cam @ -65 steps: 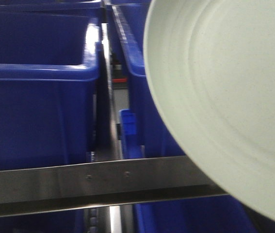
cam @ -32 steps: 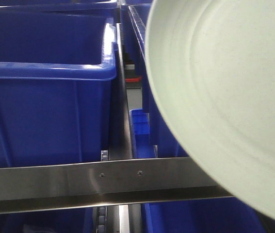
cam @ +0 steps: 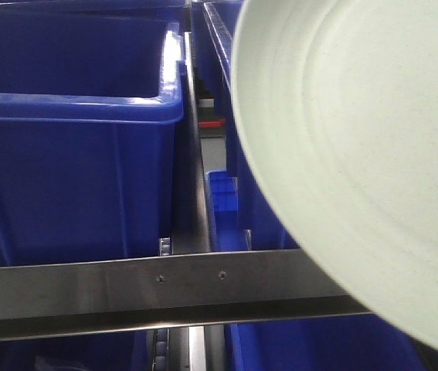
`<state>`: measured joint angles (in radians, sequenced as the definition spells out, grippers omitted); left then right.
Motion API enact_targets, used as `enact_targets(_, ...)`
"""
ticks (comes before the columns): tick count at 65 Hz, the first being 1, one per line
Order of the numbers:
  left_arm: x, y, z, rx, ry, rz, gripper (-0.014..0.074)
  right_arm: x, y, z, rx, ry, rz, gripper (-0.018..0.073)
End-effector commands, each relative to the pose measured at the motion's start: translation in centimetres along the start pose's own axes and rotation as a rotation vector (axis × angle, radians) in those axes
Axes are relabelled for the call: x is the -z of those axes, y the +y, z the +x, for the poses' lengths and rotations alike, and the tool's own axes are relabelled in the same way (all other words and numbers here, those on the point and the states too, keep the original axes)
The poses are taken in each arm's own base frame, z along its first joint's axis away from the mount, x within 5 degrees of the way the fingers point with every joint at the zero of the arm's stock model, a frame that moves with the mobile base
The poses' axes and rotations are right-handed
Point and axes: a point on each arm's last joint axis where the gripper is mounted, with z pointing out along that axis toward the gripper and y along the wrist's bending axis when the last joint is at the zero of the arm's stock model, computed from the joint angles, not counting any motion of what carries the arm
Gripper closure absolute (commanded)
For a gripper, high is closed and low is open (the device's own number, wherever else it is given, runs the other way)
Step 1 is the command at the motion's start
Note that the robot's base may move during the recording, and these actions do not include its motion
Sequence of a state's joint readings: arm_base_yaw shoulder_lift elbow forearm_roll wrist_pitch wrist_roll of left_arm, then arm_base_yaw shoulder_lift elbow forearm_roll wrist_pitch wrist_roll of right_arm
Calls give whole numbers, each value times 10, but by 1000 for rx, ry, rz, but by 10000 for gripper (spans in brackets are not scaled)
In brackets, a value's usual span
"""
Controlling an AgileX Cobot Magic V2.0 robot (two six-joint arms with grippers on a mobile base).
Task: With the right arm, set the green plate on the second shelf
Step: 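Drive up to the shelf rack and extend the plate over a blue bin, then lower the plate into the blue bin and open the right gripper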
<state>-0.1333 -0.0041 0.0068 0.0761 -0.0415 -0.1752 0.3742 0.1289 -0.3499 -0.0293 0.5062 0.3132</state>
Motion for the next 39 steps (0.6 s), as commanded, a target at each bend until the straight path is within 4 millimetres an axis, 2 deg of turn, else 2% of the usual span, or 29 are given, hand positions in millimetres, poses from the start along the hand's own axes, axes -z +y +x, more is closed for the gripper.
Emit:
enact_targets(1,1,0,5,10,-60,14,466,3,7,-23,1,-176,-54,532)
enact_targets(13,1,0,5,10,-60,14,466,5,16,-50,9,-451,-143,532)
enact_targets(19,1,0,5,10,-60,14,467,-6,19,-61,7,-508,-153,532)
enact_targets(25,1,0,5,10,-60,14,466,-32,18,-76,-26,-502,-107,532)
enact_targets(27,1,0,5,10,-60,14,466,-48,16,-91,-50,-538,-72,532)
enact_targets(39,1,0,5,10,-60,14,466,-103,-4,-132,-55,-593,65,532)
